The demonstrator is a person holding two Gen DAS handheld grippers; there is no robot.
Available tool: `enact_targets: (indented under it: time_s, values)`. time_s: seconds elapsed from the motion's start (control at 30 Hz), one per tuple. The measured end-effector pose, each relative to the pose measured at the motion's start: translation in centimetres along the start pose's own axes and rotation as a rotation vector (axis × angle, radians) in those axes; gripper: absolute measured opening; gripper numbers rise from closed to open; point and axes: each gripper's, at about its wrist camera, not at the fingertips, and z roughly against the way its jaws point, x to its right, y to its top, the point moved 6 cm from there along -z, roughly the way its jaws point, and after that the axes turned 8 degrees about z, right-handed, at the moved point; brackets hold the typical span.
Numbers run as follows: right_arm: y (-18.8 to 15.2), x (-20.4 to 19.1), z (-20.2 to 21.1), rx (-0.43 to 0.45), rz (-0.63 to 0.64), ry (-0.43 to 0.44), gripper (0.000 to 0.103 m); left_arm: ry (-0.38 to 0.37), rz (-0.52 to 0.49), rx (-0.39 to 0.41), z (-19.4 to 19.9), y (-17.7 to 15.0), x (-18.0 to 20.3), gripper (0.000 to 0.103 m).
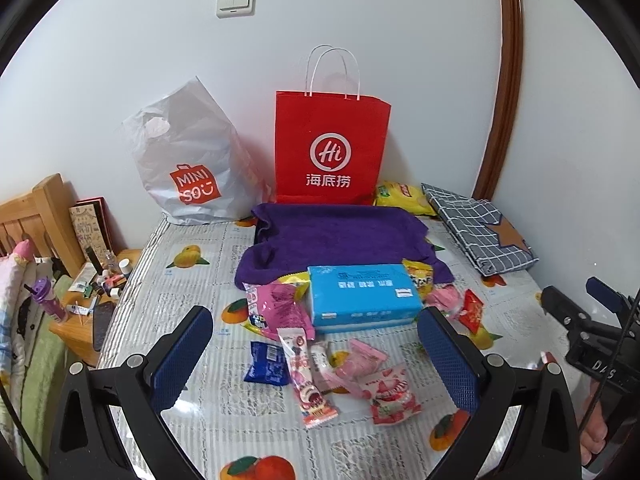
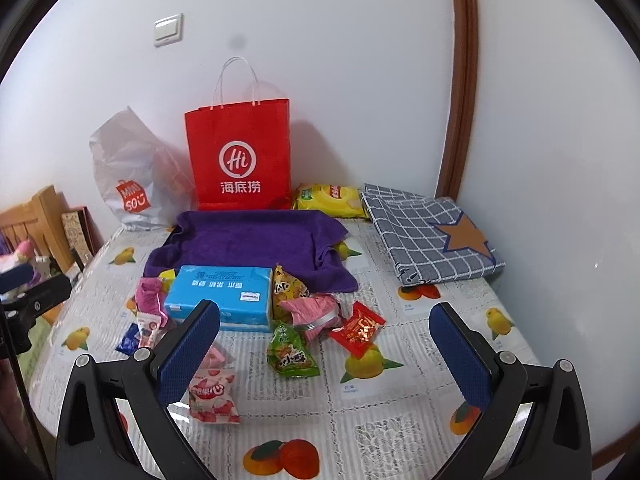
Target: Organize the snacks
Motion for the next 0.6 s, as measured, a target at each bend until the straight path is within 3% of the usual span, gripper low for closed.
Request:
enact_targets:
  time_s: [0.1, 0.27, 0.47, 0.6]
  values:
    - [0.1, 0.5, -0.8, 0.017, -0.003, -0.011, 0.103, 0.012, 0.006, 0.006, -0.8, 0.2, -0.5, 0.103]
    - [-0.4, 0.8, -3.7, -0.034, 0.031, 0.039, 0.103, 0.008, 0.040, -0.002, -2.5, 0.2, -1.3, 0.103]
    - [-2.8, 1.4, -7.7, -0.094, 0.013, 0.058, 0.103, 0.068, 0.013, -0.033, -5.4, -0.4, -2.4, 0.103]
    - [-4.7, 1.4, -10.5, -0.142, -0.057, 0.156, 0.103, 0.073, 0.041, -0.085, -8.1, -1.6, -3.7, 0.103]
